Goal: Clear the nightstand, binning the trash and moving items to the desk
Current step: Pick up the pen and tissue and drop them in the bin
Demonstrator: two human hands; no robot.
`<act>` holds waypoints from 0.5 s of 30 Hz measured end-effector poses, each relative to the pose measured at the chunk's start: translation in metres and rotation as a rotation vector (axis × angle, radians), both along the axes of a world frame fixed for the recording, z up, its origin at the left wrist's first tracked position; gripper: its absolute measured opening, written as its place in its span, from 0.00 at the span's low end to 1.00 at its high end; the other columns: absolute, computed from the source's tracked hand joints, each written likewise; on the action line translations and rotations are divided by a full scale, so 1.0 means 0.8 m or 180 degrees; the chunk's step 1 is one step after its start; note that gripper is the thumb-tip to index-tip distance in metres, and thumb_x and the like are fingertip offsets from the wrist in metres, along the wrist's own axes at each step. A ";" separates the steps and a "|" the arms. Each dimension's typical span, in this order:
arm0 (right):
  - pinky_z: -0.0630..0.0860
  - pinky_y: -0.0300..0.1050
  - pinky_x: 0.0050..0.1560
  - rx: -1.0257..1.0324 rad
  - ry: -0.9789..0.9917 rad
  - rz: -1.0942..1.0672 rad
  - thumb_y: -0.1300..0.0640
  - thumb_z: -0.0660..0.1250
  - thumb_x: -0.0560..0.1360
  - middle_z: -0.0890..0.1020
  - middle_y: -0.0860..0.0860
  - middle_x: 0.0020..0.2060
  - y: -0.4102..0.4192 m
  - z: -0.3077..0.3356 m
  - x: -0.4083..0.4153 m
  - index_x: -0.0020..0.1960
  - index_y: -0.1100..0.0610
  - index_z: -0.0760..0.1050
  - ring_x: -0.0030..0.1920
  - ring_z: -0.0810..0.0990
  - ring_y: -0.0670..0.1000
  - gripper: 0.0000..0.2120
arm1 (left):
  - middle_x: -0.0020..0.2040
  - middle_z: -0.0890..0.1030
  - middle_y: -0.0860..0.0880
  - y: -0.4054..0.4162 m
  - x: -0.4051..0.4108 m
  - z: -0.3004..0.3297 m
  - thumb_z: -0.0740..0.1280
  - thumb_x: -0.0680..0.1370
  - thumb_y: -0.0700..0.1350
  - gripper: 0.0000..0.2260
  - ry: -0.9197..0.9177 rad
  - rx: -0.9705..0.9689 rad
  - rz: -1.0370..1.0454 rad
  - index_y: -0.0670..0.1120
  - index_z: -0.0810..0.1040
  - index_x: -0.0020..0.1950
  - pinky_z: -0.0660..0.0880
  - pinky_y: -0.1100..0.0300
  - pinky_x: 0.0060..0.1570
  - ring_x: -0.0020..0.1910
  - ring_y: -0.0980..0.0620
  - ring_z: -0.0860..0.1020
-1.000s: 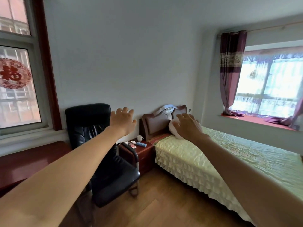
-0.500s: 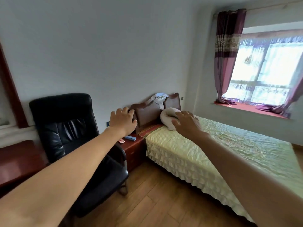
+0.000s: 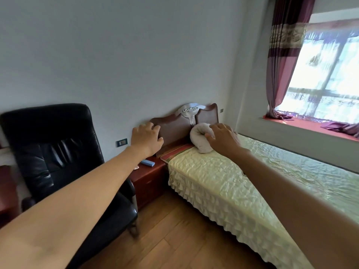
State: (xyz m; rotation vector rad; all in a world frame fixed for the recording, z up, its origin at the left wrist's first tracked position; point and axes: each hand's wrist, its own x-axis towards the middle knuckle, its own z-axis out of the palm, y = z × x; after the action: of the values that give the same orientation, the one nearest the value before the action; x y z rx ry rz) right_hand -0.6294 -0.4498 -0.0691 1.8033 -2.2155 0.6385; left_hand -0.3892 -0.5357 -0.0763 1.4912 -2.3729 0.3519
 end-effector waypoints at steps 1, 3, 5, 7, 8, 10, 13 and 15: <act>0.67 0.57 0.63 0.0064 -0.0059 0.0025 0.46 0.58 0.78 0.72 0.55 0.67 -0.014 -0.009 -0.009 0.67 0.54 0.69 0.68 0.67 0.59 0.21 | 0.69 0.70 0.43 -0.011 -0.010 -0.006 0.58 0.78 0.54 0.23 -0.0011 0.0039 0.0009 0.45 0.67 0.71 0.67 0.47 0.61 0.66 0.41 0.68; 0.66 0.59 0.64 0.0175 -0.0099 0.0075 0.46 0.58 0.78 0.72 0.56 0.67 -0.044 -0.025 -0.023 0.67 0.54 0.69 0.68 0.67 0.60 0.21 | 0.69 0.69 0.43 -0.038 -0.026 -0.016 0.58 0.79 0.54 0.23 -0.0012 0.0086 0.0041 0.46 0.66 0.71 0.66 0.47 0.61 0.66 0.41 0.68; 0.66 0.59 0.65 0.0218 -0.0099 0.0105 0.46 0.59 0.78 0.71 0.57 0.67 -0.078 -0.039 -0.035 0.67 0.56 0.69 0.69 0.66 0.60 0.21 | 0.70 0.68 0.44 -0.070 -0.038 -0.026 0.57 0.79 0.54 0.23 -0.0040 0.0124 0.0068 0.46 0.65 0.72 0.66 0.47 0.62 0.67 0.41 0.67; 0.64 0.58 0.65 0.0240 -0.0098 0.0125 0.46 0.59 0.78 0.70 0.57 0.68 -0.112 -0.051 -0.043 0.69 0.56 0.68 0.70 0.65 0.60 0.23 | 0.70 0.68 0.44 -0.106 -0.048 -0.035 0.57 0.79 0.54 0.23 -0.0062 0.0137 0.0083 0.46 0.65 0.72 0.66 0.47 0.62 0.67 0.42 0.67; 0.64 0.57 0.66 0.0261 -0.0094 0.0141 0.46 0.58 0.78 0.70 0.57 0.69 -0.131 -0.056 -0.046 0.70 0.56 0.67 0.70 0.64 0.60 0.23 | 0.70 0.68 0.44 -0.125 -0.052 -0.040 0.57 0.79 0.54 0.23 -0.0060 0.0143 0.0091 0.46 0.65 0.72 0.66 0.47 0.62 0.67 0.42 0.67; 0.63 0.57 0.66 0.0301 -0.0053 0.0168 0.46 0.58 0.79 0.69 0.57 0.70 -0.173 -0.061 -0.053 0.71 0.55 0.66 0.71 0.64 0.59 0.24 | 0.70 0.68 0.44 -0.166 -0.057 -0.046 0.57 0.79 0.54 0.23 -0.0055 0.0138 0.0110 0.46 0.65 0.72 0.66 0.47 0.62 0.67 0.42 0.67; 0.64 0.56 0.66 0.0243 0.0103 0.0195 0.46 0.58 0.78 0.71 0.57 0.68 -0.243 -0.057 -0.061 0.69 0.55 0.68 0.69 0.66 0.59 0.22 | 0.70 0.68 0.44 -0.234 -0.061 -0.050 0.58 0.79 0.54 0.23 -0.0004 0.0071 0.0142 0.46 0.66 0.71 0.66 0.47 0.62 0.67 0.42 0.67; 0.65 0.56 0.66 0.0186 0.0216 0.0209 0.47 0.57 0.78 0.72 0.57 0.66 -0.291 -0.052 -0.065 0.67 0.55 0.69 0.68 0.68 0.59 0.21 | 0.70 0.68 0.44 -0.279 -0.064 -0.048 0.58 0.79 0.54 0.23 0.0051 0.0026 0.0175 0.46 0.66 0.71 0.65 0.47 0.63 0.67 0.42 0.67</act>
State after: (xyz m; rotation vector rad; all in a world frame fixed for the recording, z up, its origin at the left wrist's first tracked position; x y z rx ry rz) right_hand -0.6815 -0.6822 -0.1109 1.9035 -2.1605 0.5221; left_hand -0.4403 -0.7588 -0.1145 1.5594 -2.3273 0.3422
